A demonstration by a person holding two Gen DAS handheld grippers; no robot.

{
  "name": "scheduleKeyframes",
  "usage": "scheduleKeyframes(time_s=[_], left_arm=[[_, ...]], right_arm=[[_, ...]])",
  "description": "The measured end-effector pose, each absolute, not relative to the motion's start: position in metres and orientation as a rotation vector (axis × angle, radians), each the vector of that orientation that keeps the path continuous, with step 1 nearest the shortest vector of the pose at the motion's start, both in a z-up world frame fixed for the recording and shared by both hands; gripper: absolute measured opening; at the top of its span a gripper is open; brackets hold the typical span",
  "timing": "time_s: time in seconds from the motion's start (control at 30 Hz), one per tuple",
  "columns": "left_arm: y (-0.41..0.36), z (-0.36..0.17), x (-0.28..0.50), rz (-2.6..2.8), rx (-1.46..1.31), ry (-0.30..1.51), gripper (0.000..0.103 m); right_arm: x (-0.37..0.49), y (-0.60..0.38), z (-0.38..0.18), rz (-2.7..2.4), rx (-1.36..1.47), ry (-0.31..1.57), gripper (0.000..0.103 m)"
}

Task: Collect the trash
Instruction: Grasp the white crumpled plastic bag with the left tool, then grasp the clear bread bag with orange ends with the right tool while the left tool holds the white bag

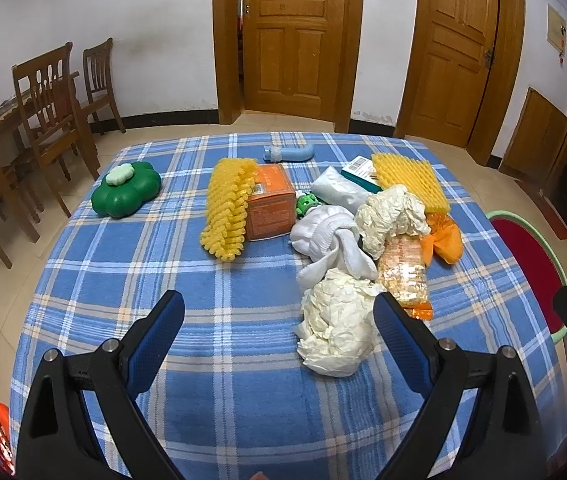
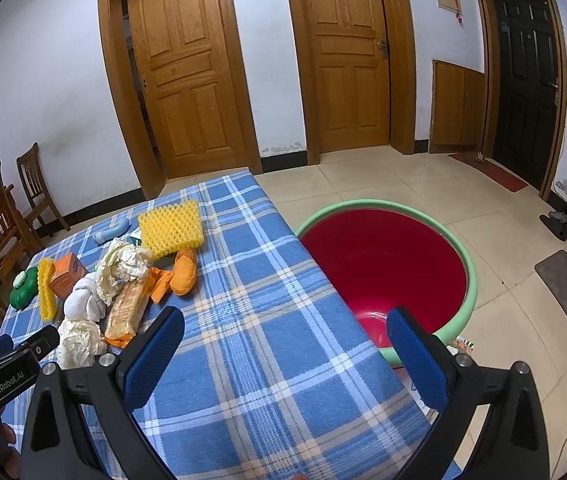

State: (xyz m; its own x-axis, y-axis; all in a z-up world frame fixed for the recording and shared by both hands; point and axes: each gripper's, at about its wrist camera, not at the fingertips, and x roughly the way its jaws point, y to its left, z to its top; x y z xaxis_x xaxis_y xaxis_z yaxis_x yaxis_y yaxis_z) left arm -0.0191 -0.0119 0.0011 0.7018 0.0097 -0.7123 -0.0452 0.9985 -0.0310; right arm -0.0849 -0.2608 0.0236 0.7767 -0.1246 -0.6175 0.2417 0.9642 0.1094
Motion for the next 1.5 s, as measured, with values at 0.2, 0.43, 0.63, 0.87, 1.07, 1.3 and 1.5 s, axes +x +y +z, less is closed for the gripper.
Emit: scheduleKeyframes(time_s=[0.2,0.43,0.63,0.87,1.07,1.3,1.5], left_arm=[[-0.016,-0.003,-0.015,0.016,-0.046,0.812,0.094],[-0.022,-0.009,-0.009,-0.024,-0.046,0.840,0.083],[-0.033,-0.019,-0.003,-0.088,-0.051,0.889,0.069],[-0.038,-0.025,-0.005,-0.206,-0.104,0.925,0.042],[-0.033,-0.011,-0.013,-0.234,-0.120,0.889,0.039],[-0.019,0.016,-0.017,-0.211,-0.097,0.816,0.040],[0.007,0.026,-0.011,-0.155,-0.116,0.785,0.039]], right_arm=[[-0.086,-0.267,0.024,-0.209,0.204,0.651,0.103],[-0.085,-0.278,0.019,-0.221,0.235,0.662,0.103],[-0.084,-0.282,0.018,-0.216,0.243,0.669,0.103],[-0.084,-0.278,0.018,-0.196,0.238,0.675,0.103],[-0.077,-0.265,0.023,-0.146,0.222,0.681,0.103],[-0.057,-0.235,0.026,-0.047,0.216,0.724,0.103],[-0.037,-0.200,0.020,0.025,0.190,0.778,0.103]])
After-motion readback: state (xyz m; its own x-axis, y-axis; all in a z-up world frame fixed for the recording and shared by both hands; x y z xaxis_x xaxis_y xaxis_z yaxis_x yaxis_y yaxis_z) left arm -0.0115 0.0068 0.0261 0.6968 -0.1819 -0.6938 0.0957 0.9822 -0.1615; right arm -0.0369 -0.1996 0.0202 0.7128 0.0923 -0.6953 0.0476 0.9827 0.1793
